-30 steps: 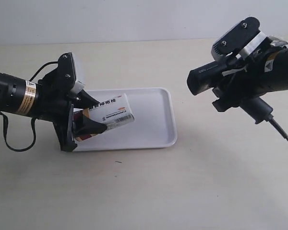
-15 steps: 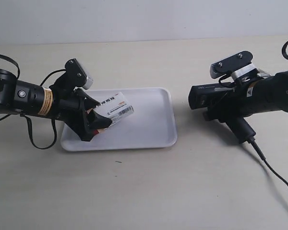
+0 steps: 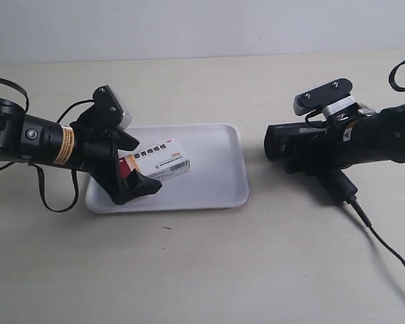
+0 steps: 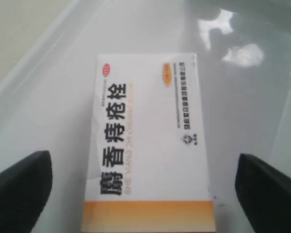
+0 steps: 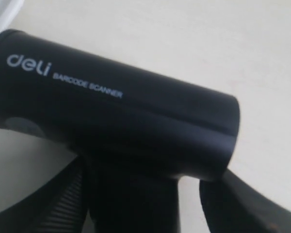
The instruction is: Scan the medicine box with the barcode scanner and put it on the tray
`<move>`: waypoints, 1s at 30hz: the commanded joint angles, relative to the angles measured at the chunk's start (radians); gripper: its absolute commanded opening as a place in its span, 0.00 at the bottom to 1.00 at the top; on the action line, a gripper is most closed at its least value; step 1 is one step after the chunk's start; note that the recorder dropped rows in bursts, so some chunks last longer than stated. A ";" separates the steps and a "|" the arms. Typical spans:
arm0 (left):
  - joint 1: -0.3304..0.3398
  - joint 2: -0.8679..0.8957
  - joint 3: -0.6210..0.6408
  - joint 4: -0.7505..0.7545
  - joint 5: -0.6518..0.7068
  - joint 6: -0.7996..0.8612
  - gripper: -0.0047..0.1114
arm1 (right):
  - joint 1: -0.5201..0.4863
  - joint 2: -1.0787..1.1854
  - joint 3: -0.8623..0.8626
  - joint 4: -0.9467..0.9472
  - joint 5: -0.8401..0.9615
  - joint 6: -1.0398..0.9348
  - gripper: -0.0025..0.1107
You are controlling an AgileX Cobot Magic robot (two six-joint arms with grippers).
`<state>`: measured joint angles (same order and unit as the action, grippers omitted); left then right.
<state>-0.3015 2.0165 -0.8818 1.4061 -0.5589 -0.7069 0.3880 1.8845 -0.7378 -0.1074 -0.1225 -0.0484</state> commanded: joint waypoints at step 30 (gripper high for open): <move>0.023 -0.842 0.208 0.338 0.027 -0.748 0.05 | -0.004 -1.037 0.074 0.025 0.169 0.183 0.05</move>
<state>-0.2822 1.2567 -0.7417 1.7385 -0.5470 -1.4319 0.3880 0.9527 -0.7032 -0.0909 0.0687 0.1245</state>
